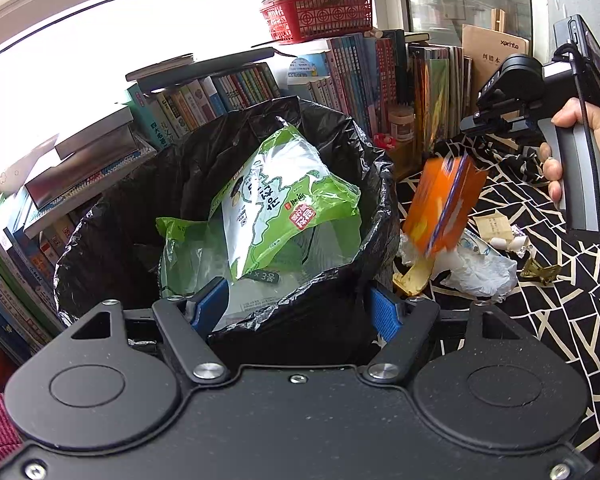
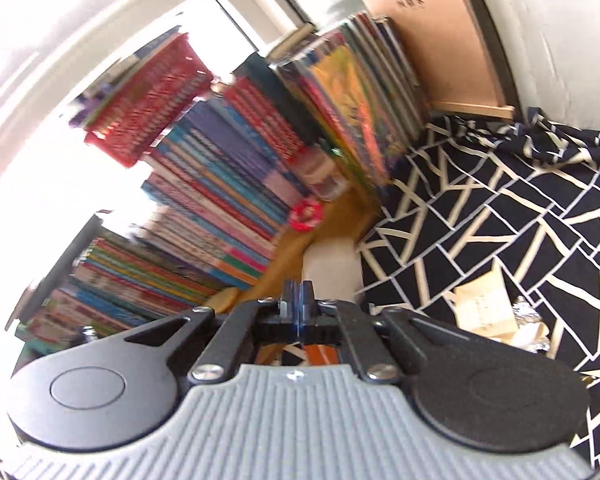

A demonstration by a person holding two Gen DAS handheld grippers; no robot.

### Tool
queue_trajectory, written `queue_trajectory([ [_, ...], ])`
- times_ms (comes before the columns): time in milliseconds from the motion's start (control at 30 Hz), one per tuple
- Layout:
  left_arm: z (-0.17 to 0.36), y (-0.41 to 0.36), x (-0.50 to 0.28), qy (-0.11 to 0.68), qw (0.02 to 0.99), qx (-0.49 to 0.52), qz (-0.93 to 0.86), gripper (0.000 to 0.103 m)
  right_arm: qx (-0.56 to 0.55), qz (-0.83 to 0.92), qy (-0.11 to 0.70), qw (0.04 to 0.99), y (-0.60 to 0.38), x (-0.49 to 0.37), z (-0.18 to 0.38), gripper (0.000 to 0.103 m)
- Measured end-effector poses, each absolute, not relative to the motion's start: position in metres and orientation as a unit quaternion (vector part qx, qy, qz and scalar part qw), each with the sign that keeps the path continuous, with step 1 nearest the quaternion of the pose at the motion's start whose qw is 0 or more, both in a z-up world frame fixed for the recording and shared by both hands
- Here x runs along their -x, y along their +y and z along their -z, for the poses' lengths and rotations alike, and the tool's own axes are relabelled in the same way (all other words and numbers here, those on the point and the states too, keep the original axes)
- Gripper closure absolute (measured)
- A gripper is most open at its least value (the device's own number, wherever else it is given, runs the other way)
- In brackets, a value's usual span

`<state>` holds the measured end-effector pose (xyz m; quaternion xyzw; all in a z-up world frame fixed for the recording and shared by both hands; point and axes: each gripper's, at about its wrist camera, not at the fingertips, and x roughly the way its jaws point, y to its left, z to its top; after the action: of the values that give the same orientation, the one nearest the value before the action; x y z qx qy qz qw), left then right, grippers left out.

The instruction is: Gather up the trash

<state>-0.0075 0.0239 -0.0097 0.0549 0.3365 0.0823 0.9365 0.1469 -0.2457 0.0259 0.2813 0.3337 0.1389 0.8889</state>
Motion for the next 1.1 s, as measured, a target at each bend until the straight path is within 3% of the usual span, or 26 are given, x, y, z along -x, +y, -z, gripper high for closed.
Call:
queue_trajectory([
  [100, 0.010, 0.024, 0.007, 0.337, 0.936, -0.054, -0.083, 0.031, -0.257, -0.138, 0.340, 0.894, -0.239, -0.146, -0.027, 0.100],
  [200, 0.010, 0.024, 0.007, 0.337, 0.936, -0.055, -0.083, 0.031, -0.214, -0.143, 0.385, 0.886, -0.227, -0.150, -0.014, 0.086],
  [233, 0.010, 0.024, 0.007, 0.337, 0.936, -0.056, -0.083, 0.031, -0.185, -0.139, 0.395, 0.889, -0.220, -0.149, -0.009, 0.064],
  [267, 0.011, 0.024, 0.007, 0.337, 0.936, -0.056, -0.084, 0.031, -0.158, -0.134, 0.401, 0.892, -0.213, -0.148, -0.004, 0.058],
  [300, 0.011, 0.024, 0.007, 0.337, 0.936, -0.056, -0.084, 0.031, -0.135, -0.139, 0.405, 0.894, -0.207, -0.147, 0.001, 0.044],
  [533, 0.011, 0.024, 0.007, 0.337, 0.936, -0.056, -0.083, 0.031, -0.045, -0.200, 0.401, 0.893, -0.179, -0.132, 0.015, 0.015],
  [667, 0.011, 0.024, 0.007, 0.337, 0.936, -0.056, -0.083, 0.031, -0.015, -0.200, 0.432, 0.879, -0.166, -0.128, 0.030, 0.012],
  [867, 0.010, 0.023, 0.006, 0.337, 0.936, -0.055, -0.083, 0.031, -0.104, -0.165, 0.522, 0.830, -0.177, -0.136, 0.068, 0.012],
  [1100, 0.010, 0.023, 0.006, 0.337, 0.936, -0.056, -0.083, 0.031, -0.220, -0.167, 0.514, 0.812, -0.191, -0.143, 0.090, 0.015],
])
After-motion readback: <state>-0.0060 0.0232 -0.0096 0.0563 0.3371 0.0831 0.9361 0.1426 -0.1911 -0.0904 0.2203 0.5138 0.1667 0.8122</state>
